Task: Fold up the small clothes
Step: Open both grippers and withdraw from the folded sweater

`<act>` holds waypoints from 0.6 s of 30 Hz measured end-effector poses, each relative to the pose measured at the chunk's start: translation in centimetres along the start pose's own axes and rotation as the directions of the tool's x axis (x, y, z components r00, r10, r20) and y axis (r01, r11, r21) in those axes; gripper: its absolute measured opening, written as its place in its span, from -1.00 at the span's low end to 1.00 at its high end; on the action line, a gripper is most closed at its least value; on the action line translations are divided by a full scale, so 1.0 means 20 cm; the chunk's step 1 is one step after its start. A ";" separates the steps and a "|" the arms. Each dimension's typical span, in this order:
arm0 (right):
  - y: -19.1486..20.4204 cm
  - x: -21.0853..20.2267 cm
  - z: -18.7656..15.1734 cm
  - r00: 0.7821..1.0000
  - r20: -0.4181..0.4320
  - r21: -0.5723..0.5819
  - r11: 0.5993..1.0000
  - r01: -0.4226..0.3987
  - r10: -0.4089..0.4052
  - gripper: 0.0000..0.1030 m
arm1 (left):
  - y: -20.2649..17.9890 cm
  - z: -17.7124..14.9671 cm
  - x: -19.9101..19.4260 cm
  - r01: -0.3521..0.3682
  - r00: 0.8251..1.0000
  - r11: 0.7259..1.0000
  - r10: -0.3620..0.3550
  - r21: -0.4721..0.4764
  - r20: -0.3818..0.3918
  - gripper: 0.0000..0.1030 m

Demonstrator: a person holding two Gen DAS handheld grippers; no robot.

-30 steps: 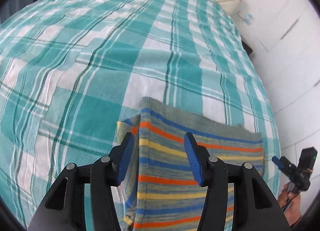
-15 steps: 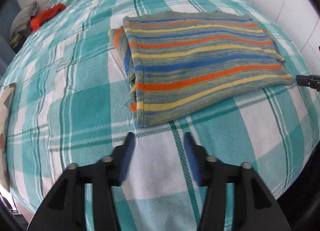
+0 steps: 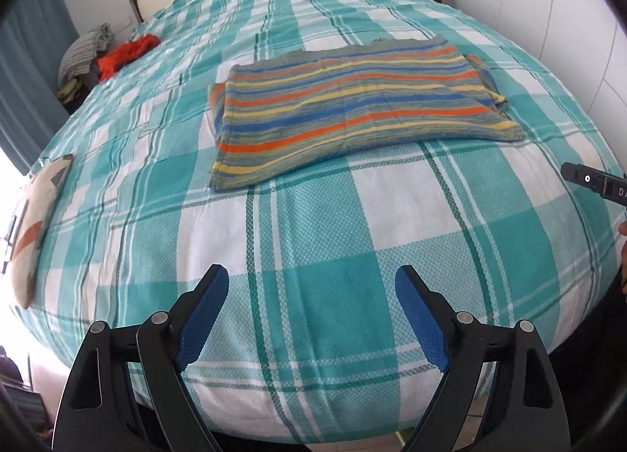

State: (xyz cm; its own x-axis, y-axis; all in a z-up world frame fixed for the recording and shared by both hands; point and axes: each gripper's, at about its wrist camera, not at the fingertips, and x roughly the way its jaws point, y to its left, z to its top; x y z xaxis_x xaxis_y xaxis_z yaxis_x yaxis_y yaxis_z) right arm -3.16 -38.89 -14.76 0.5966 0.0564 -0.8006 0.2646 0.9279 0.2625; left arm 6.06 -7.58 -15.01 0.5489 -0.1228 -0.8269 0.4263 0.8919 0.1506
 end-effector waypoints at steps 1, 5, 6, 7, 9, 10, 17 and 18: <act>0.01 -0.03 0.01 1.000 0.008 -0.007 1.000 -0.001 0.001 0.40 | 0.01 0.00 -0.02 0.002 1.000 1.000 -0.001 -0.009 0.002 0.71; 0.08 -0.21 0.01 0.997 0.074 0.008 1.000 -0.006 0.005 0.44 | 0.14 0.01 -0.14 0.012 0.999 0.998 -0.010 -0.055 0.051 0.71; 0.10 -0.26 0.00 0.996 0.089 0.017 1.000 -0.014 0.012 0.46 | 0.18 0.01 -0.18 0.017 0.998 0.998 -0.012 -0.064 0.067 0.71; 0.13 -0.32 -0.01 0.994 0.103 0.021 0.999 -0.024 0.021 0.46 | 0.22 0.01 -0.23 0.021 0.996 0.997 -0.015 -0.074 0.085 0.71; 0.21 -0.44 -0.01 0.990 0.130 0.008 0.999 -0.049 0.047 0.46 | 0.31 0.00 -0.32 0.030 0.993 0.995 -0.019 -0.091 0.119 0.72; 0.25 -0.51 -0.01 0.988 0.147 -0.009 0.999 -0.051 0.051 0.46 | 0.36 0.00 -0.36 0.033 0.990 0.995 -0.019 -0.099 0.137 0.72; 0.49 -1.05 0.10 0.942 0.325 -0.125 0.991 -0.039 0.078 0.69 | 0.64 -0.10 -0.73 0.034 0.955 0.982 0.023 -0.183 0.297 0.87; 0.51 -1.11 0.11 0.936 0.347 -0.141 0.990 -0.019 0.068 0.74 | 0.66 -0.11 -0.76 0.030 0.951 0.981 0.031 -0.192 0.309 0.88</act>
State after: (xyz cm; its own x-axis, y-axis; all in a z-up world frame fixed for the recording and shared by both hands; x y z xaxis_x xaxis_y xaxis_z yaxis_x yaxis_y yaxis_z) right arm -11.90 -31.45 6.86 0.8386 -0.0121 -0.5446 0.1437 0.9693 0.1997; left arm 1.81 7.11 -1.75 0.7573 -0.2232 -0.6137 0.2968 0.9547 0.0190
